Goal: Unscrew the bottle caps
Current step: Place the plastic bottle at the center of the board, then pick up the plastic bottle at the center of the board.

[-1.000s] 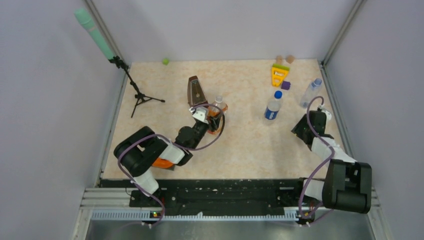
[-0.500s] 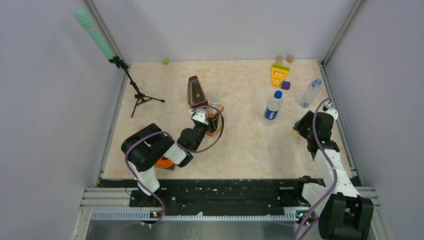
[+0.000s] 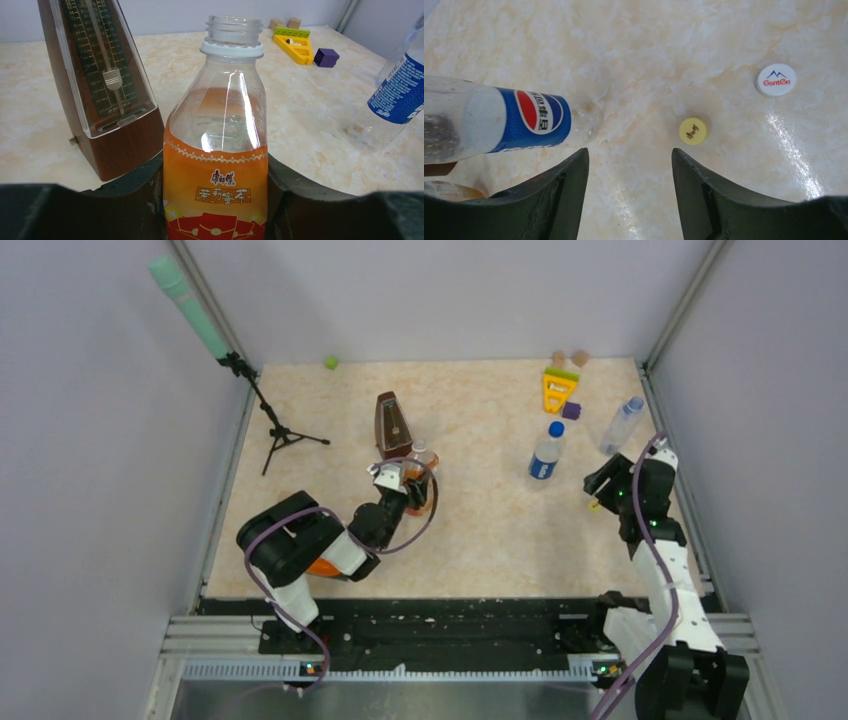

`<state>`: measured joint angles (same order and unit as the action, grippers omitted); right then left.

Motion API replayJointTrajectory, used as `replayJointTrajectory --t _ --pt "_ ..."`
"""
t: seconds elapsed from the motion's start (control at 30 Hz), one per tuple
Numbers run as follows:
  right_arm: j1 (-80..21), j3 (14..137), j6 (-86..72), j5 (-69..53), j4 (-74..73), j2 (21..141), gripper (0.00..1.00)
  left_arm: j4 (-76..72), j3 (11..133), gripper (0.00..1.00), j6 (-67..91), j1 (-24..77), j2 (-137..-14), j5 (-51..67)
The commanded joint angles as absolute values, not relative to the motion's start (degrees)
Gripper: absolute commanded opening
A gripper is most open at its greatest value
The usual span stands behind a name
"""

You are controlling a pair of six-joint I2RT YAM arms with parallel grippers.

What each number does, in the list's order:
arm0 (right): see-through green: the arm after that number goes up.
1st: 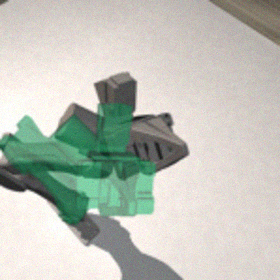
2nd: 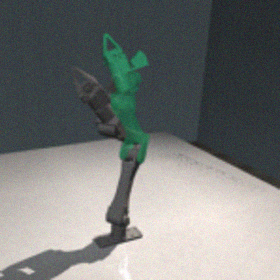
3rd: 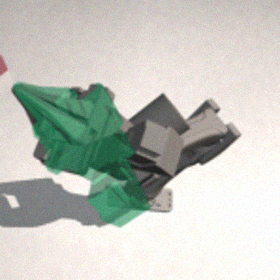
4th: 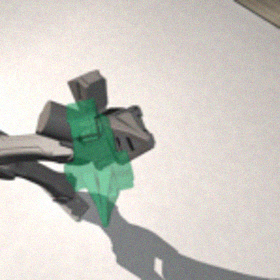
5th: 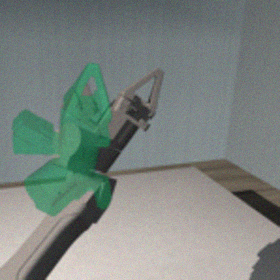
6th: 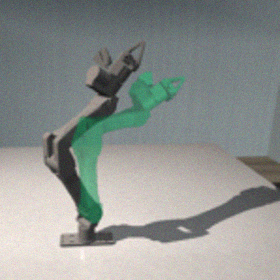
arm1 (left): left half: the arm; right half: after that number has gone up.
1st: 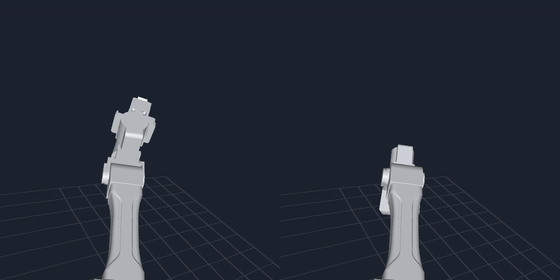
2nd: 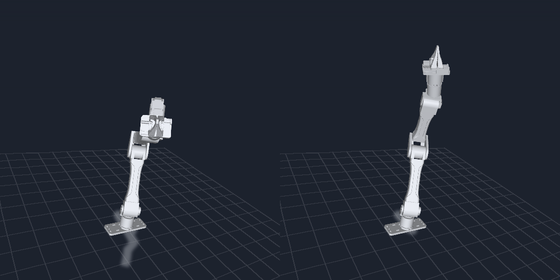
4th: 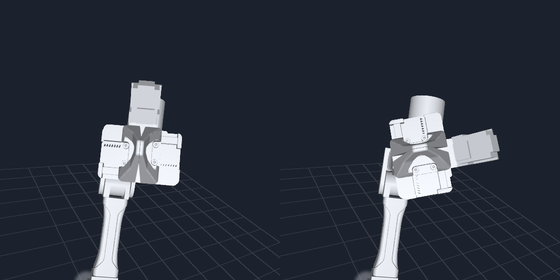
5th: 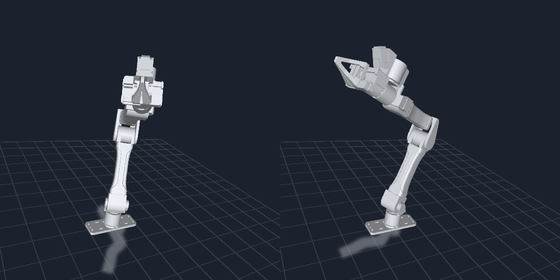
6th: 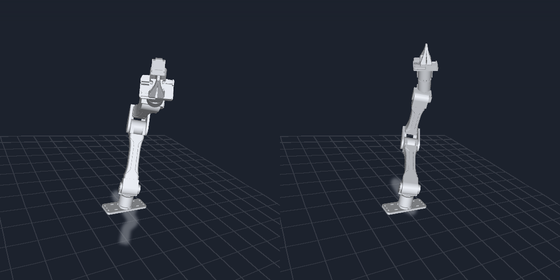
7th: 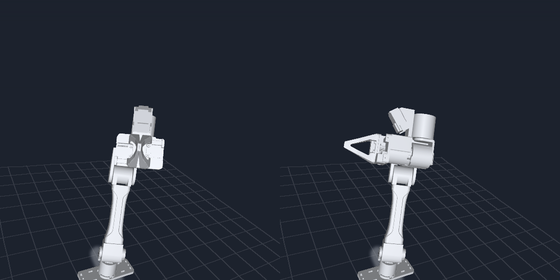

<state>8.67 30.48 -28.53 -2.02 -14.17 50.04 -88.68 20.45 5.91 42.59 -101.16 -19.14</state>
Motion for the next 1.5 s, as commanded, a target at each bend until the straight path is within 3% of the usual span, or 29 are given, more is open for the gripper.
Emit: replayJointTrajectory --t 0.0,0.13,0.3,0.5,0.7,1.13,1.47 --pt "9.05 35.32 -27.92 -4.41 -16.40 46.87 0.61 -92.70 18.05 0.52 7.07 42.27 -99.56 -21.10" --pt "9.05 37.23 -26.71 -7.10 -15.94 42.76 0.62 -92.72 16.71 0.79 7.29 42.28 -97.87 -21.22" --pt "9.01 43.63 -23.45 -14.31 -18.76 43.58 0.63 -92.72 15.43 0.90 7.57 42.28 -96.89 -21.68" --pt "7.57 50.55 -19.75 -23.40 -20.29 46.99 0.64 -92.72 14.02 0.93 6.74 42.28 -93.69 -22.86" --pt "-4.62 57.47 -15.20 -11.48 -22.93 54.37 0.63 -87.80 11.90 0.95 5.09 42.28 -85.17 -23.63" --pt "-7.32 61.06 -10.93 -10.49 -19.92 62.80 0.66 -37.87 23.05 0.97 4.37 42.28 -57.50 -15.71" --pt "-9.07 62.68 -9.49 -9.26 -17.39 68.53 0.59 -19.49 34.67 0.98 4.95 42.28 -49.79 -3.91"
